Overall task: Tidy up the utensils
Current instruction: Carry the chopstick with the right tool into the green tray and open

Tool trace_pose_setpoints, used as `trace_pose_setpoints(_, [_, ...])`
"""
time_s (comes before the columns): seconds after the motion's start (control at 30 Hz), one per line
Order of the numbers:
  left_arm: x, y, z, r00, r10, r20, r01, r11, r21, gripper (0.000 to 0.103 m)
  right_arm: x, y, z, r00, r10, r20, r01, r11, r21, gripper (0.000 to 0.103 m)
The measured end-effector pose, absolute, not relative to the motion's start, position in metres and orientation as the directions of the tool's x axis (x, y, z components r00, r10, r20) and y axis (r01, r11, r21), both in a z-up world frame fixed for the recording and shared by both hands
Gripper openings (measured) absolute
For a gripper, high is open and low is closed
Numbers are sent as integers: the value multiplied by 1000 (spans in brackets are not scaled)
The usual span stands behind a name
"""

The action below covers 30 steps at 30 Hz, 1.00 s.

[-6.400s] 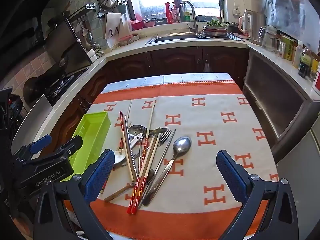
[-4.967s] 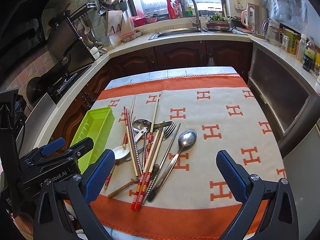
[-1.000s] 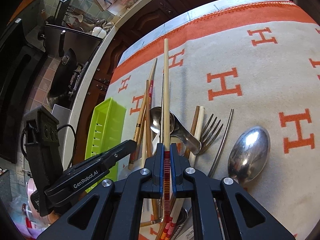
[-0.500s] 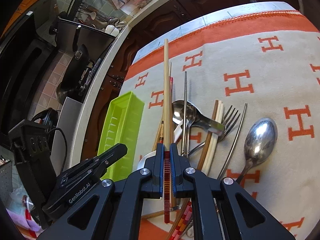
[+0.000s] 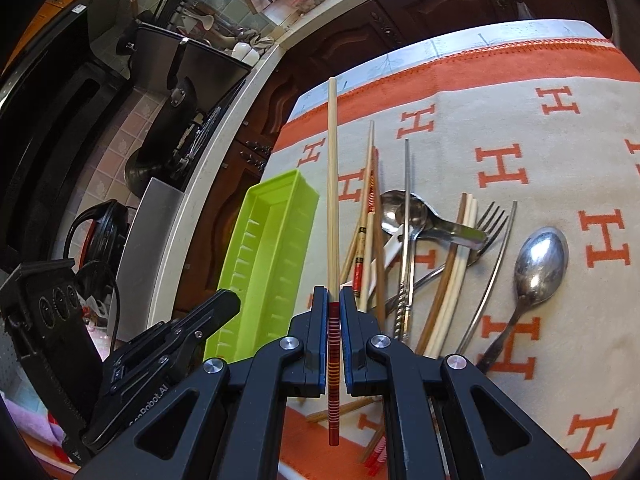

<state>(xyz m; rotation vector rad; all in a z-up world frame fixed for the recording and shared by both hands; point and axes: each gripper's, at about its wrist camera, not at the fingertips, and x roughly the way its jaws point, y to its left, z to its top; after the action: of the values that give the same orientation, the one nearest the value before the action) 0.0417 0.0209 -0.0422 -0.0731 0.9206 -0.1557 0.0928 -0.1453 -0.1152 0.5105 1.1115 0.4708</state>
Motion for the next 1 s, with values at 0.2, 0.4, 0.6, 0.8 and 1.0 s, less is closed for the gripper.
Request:
trace_pose_setpoints(0.2, [9, 52, -18, 648, -147, -747, 73, 989, -131, 0, 92, -116, -101, 341, 612, -714, -155, 785, 599, 6])
trace_pose_setpoints(0.4, [-9, 90, -19, 660, -106, -744, 13, 992, -129, 0, 93, -80, -98, 291, 624, -725, -179, 780, 600, 6])
trace_pose_setpoints(0.6, [-4, 121, -50, 606, -70, -792, -48, 991, -125, 0, 99, -42, -108, 239, 635, -735, -160, 772, 615, 6])
trace_pose_setpoints(0.8, [3, 137, -74, 580, -40, -814, -83, 991, -108, 0, 115, -8, -129, 186, 645, -742, -115, 764, 635, 6])
trace_pose_setpoints(1.0, [11, 148, -83, 568, -40, -822, -105, 987, -120, 0, 127, 12, -150, 148, 613, -776, -92, 790, 607, 11])
